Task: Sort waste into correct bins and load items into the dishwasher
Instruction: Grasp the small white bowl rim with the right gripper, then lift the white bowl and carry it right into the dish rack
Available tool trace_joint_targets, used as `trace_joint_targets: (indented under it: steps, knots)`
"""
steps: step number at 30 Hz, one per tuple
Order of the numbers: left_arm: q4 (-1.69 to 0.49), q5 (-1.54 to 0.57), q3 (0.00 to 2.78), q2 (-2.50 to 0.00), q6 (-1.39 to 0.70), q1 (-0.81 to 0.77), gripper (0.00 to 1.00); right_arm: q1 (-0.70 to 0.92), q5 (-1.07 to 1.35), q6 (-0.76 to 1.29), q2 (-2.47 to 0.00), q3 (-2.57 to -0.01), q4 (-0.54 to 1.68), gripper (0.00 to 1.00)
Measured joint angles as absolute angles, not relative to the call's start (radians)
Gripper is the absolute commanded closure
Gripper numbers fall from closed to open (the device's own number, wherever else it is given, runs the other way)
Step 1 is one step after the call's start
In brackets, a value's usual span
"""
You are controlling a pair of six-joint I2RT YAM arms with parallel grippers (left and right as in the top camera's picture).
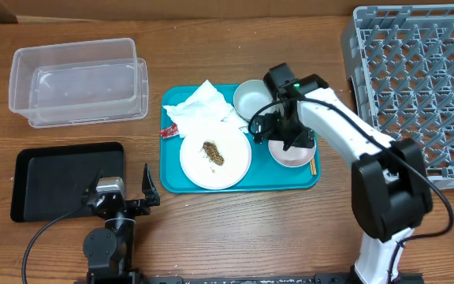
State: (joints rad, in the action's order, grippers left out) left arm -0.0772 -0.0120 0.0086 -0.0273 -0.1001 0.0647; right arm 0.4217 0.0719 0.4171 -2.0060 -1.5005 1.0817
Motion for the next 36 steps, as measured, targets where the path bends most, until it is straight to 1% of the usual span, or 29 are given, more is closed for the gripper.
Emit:
trace_joint_targets:
  steps: [9, 10, 11, 12, 14, 15, 18, 20, 22, 26, 27, 36]
  knots:
    - [-0.077, -0.012, 0.009, -0.027, -0.1, 0.065, 0.0, 0.427, 0.105, 0.414, -2.023, -1.501, 1.068, 0.0]
    - [-0.077, -0.012, 0.009, -0.027, -0.1, 0.065, 0.0, 0.428, 0.105, 0.414, -2.023, -1.501, 1.058, 0.18]
    - [-0.077, -0.012, 0.009, -0.027, -0.1, 0.065, 0.0, 0.429, 0.105, 0.413, -2.023, -1.499, 1.045, 0.3]
    - [-0.077, -0.012, 0.009, -0.027, -0.1, 0.065, 0.0, 0.43, 0.104, 0.411, -2.023, -1.497, 1.033, 0.38]
    - [-0.077, -0.012, 0.009, -0.027, -0.1, 0.065, 0.0, 0.433, 0.101, 0.419, -2.023, -1.486, 1.019, 0.51]
    - [-0.077, -0.012, 0.009, -0.027, -0.1, 0.065, 0.0, 0.434, 0.099, 0.421, -2.023, -1.48, 1.017, 0.56]
    - [-0.077, -0.012, 0.009, -0.027, -0.1, 0.065, 0.0, 0.439, 0.096, 0.42, -2.023, -1.469, 1.026, 0.6]
    - [-0.077, -0.012, 0.009, -0.027, -0.1, 0.065, 0.0, 0.439, 0.096, 0.418, -2.023, -1.468, 1.032, 0.69]
    - [-0.077, -0.012, 0.009, -0.027, -0.1, 0.065, 0.0, 0.439, 0.096, 0.415, -2.023, -1.467, 1.045, 0.82]
    - [-0.077, -0.012, 0.009, -0.027, -0.1, 0.065, 0.0, 0.441, 0.094, 0.421, -2.023, -1.467, 1.086, 0.94]
    - [-0.077, -0.012, 0.009, -0.027, -0.1, 0.065, 0.0, 0.441, 0.092, 0.42, -2.023, -1.468, 1.1, 0.96]
    - [-0.077, -0.012, 0.009, -0.027, -0.1, 0.065, 0.0, 0.441, 0.078, 0.418, -2.023, -1.622, 1.314, 0.96]
